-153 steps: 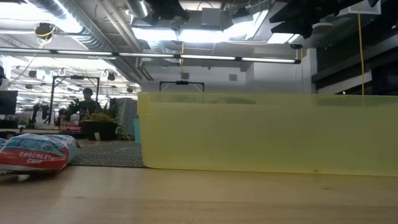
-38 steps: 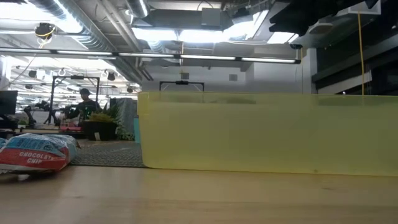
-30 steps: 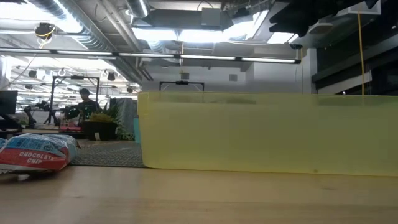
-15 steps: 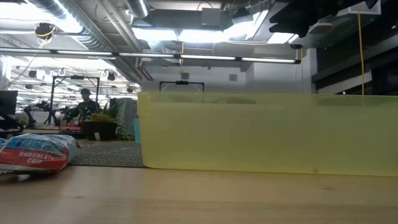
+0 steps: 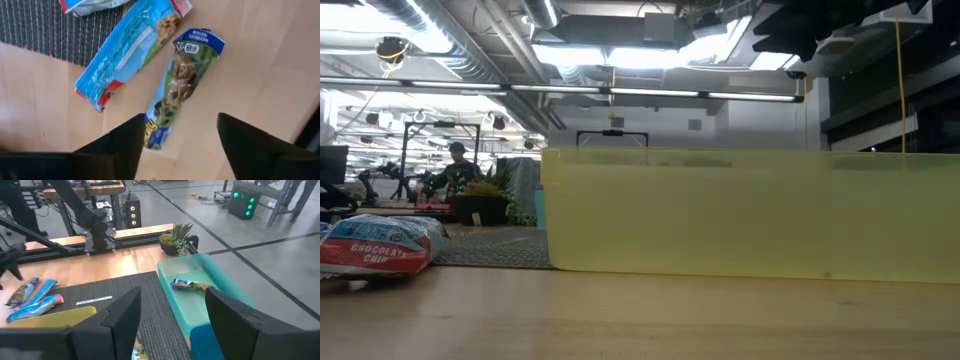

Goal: Pick and place Granola Bars by type
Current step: Put the blue granola bar into the green bin

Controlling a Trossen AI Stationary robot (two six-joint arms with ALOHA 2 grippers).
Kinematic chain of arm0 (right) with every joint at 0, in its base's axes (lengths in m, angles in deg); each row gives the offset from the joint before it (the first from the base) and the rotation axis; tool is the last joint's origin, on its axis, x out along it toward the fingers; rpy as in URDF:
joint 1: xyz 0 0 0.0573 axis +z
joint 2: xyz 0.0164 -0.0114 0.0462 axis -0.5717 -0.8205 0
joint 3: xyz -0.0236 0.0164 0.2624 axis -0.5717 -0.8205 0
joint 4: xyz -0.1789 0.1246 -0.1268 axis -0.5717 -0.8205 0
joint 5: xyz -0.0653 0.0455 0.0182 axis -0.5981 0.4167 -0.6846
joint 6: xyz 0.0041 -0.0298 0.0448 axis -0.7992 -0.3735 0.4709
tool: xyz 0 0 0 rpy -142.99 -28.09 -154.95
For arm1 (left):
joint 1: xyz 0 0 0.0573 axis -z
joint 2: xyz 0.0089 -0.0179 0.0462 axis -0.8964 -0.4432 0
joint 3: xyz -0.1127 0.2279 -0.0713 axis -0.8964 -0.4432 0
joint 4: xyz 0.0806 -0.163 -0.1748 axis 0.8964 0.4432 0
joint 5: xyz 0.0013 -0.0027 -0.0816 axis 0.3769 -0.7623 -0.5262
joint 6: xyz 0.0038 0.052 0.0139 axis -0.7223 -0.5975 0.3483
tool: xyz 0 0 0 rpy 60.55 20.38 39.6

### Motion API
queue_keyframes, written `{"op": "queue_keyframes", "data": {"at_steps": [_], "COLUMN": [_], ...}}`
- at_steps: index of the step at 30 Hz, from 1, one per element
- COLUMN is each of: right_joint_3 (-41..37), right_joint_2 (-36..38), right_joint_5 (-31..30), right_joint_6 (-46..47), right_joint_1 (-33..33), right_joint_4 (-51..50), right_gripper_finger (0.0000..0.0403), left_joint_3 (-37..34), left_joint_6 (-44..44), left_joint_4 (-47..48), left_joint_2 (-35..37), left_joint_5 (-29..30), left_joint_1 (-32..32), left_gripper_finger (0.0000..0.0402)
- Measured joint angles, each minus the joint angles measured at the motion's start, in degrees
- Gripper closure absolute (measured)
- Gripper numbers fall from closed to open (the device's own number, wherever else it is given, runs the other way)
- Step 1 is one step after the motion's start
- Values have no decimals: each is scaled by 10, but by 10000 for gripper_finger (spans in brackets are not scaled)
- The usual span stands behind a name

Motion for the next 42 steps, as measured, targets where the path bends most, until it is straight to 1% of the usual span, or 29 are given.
{"op": "queue_keyframes", "data": {"at_steps": [3,5,8,11,15,19,22,26,35,39,42], "right_joint_3": [0,0,0,0,0,0,0,0,0,0,0], "right_joint_2": [0,0,0,0,0,0,0,0,0,0,0], "right_joint_5": [15,23,34,35,50,50,50,50,49,49,49], "right_joint_6": [12,12,12,12,27,27,25,25,23,23,23], "right_joint_1": [0,0,0,0,0,0,0,0,0,0,0], "right_joint_4": [0,0,0,0,0,-2,-2,-2,-2,-2,-2], "right_gripper_finger": [179,179,179,179,179,179,179,179,179,179,179], "left_joint_3": [0,0,-14,-46,-72,-76,-77,-78,-77,-83,-78], "left_joint_6": [-13,-25,-36,-29,-14,-29,-41,-36,-19,5,35], "left_joint_4": [0,-4,-30,-64,-76,-83,-98,-105,-111,-86,-58], "left_joint_2": [-13,-23,-33,-34,-30,-29,-30,-31,-28,-6,34], "left_joint_5": [10,15,15,9,-8,-11,-13,-16,-38,-36,-35], "left_joint_1": [-1,-3,-8,-14,-24,-27,-30,-30,-31,-31,-31], "left_gripper_finger": [138,135,136,137,137,141,153,188,314,362,384]}}
